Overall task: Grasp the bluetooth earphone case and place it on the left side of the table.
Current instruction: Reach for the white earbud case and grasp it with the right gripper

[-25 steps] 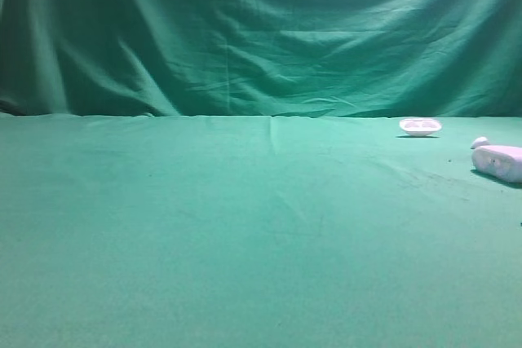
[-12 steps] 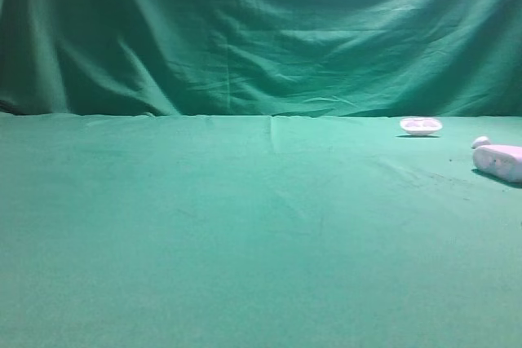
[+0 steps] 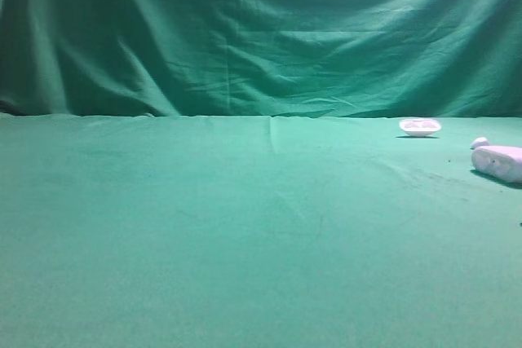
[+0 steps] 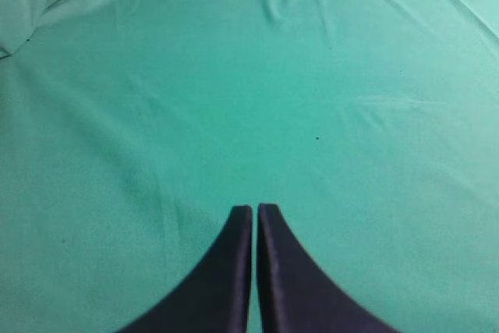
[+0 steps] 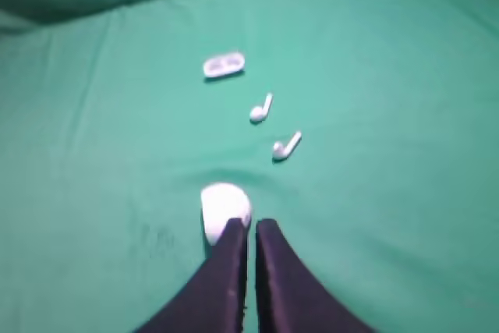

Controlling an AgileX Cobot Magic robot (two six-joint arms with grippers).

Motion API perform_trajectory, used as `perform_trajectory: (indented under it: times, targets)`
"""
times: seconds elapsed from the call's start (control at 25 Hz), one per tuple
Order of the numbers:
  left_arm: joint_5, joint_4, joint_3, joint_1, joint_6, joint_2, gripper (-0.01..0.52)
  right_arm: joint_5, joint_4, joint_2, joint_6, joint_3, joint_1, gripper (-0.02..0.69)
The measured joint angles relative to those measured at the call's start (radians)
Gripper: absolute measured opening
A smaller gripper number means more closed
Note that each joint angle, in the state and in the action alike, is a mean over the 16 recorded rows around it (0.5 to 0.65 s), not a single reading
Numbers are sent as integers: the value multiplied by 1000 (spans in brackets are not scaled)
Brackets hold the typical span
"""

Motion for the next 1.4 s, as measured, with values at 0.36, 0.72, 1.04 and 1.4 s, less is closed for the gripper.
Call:
perform_trajectory:
  times: [0.36,0.72,1.04,1.4]
  targets:
    - [0,0,0,0,0,0,0,125,-16,388,-163,-133,108,37]
    - [0,0,0,0,0,0,0,49,-47,752,-156,-256,172,319]
    - [0,0,0,0,0,0,0,-40,-61,988,-135,-350,181,562]
    - [0,0,0,0,0,0,0,-71,-86,1134,-118,-413,181,539]
